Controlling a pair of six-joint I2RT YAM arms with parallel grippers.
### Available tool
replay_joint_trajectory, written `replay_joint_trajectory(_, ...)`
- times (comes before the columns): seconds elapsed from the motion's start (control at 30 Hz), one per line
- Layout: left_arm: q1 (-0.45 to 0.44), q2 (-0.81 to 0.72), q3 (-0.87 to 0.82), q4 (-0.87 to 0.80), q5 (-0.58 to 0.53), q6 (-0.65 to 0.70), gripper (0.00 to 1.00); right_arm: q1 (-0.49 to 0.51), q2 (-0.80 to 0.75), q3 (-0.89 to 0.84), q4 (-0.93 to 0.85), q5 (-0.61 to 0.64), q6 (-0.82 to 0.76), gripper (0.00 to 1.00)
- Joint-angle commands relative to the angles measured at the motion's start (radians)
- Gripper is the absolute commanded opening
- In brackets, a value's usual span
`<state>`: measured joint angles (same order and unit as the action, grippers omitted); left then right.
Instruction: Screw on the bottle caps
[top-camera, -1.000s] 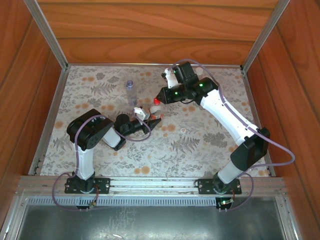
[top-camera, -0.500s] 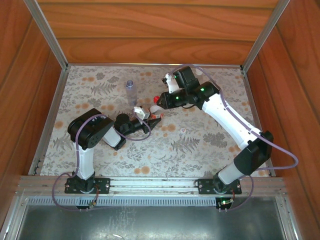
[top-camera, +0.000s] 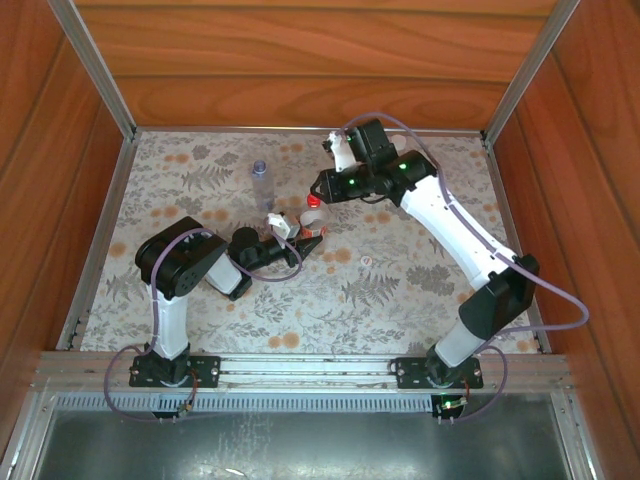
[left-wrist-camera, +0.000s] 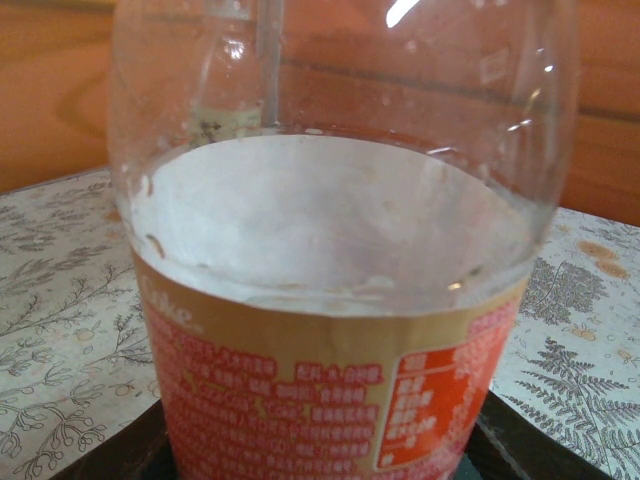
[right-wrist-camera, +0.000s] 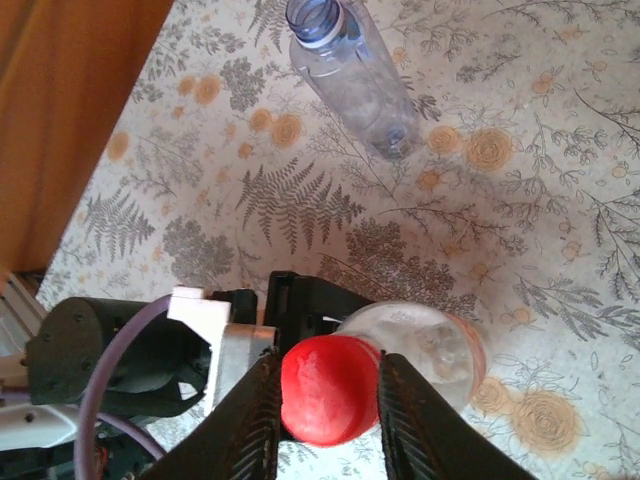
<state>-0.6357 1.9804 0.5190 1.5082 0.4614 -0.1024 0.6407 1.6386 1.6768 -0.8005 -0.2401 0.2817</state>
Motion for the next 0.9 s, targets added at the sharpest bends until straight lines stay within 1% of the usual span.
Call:
replay_joint_trajectory(0.0, 0.007, 0.046, -0.016, -0.129, 0.005, -0.013, 0.51, -0.006, 0.015, 0.013, -0.016, -0.035, -0.018, 0.29)
replay_joint_trajectory(0.23, 0.008, 0.048, -0.017, -0.129, 0.002, -0.016, 0.51, -0.006, -0.028, -0.063, -0.009, -0.061, -0.003, 0.21)
replay_joint_trajectory(0.37, 0.010, 0.052, -0.013, -0.131, -0.003, -0.022, 0.51, -0.005, -0.059, -0.112, -0.004, -0.083, 0.015, 0.20)
replay_joint_trajectory(0.53, 0.012, 0.059, -0.005, -0.129, -0.004, -0.030, 0.51, 0.006, -0.094, -0.163, 0.020, -0.121, 0.048, 0.21)
replay_joint_trajectory(0.63, 0.013, 0.064, -0.001, -0.129, 0.000, -0.031, 0.51, 0.011, -0.112, -0.175, 0.025, -0.114, 0.058, 0.22)
replay_joint_trajectory(0.7, 0.015, 0.064, -0.001, -0.130, 0.002, -0.031, 0.51, 0.010, -0.121, -0.178, 0.030, -0.107, 0.062, 0.24)
replay_joint_trajectory(0.77, 0.016, 0.065, -0.001, -0.129, 0.004, -0.031, 0.51, 0.010, -0.124, -0.170, 0.030, -0.099, 0.062, 0.28)
replay_joint_trajectory(0.87, 0.018, 0.067, 0.001, -0.129, 0.006, -0.033, 0.51, 0.011, -0.124, -0.156, 0.030, -0.087, 0.065, 0.30)
